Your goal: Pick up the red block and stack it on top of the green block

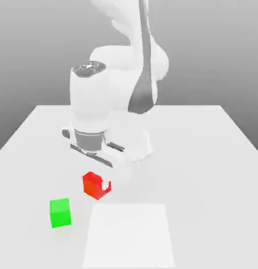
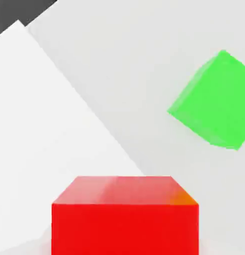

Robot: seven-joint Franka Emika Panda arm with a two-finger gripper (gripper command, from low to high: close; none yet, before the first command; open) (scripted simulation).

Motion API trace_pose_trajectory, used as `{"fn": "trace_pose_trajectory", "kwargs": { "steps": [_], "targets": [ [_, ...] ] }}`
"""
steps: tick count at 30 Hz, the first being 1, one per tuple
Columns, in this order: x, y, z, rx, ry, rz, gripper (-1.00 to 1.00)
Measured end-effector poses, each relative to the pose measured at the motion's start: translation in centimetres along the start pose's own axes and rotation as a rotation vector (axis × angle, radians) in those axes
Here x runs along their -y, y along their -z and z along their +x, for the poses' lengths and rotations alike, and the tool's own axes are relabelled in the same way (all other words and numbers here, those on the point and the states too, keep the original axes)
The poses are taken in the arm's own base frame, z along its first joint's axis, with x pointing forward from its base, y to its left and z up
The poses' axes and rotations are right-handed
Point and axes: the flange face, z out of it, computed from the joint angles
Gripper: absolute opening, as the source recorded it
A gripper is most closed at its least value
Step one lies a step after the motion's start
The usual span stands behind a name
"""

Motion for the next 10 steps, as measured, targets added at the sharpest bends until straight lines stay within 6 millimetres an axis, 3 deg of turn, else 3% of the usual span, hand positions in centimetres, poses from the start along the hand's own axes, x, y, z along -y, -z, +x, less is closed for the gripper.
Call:
{"fn": "trace_pose_trajectory", "kwargs": {
  "steps": [2, 7, 8, 10],
  "targets": [
    [0.2, -0.2, 2.7, 0.000, -0.065, 0.000, -1.00],
    [0.2, -4.7, 3.5, 0.000, -0.082, 0.000, -1.00],
    [0.1, -5.4, 3.5, -0.001, -0.083, 0.000, 1.00],
    [0.1, -5.4, 3.5, -0.001, -0.083, 0.000, 1.00]
  ]
}}
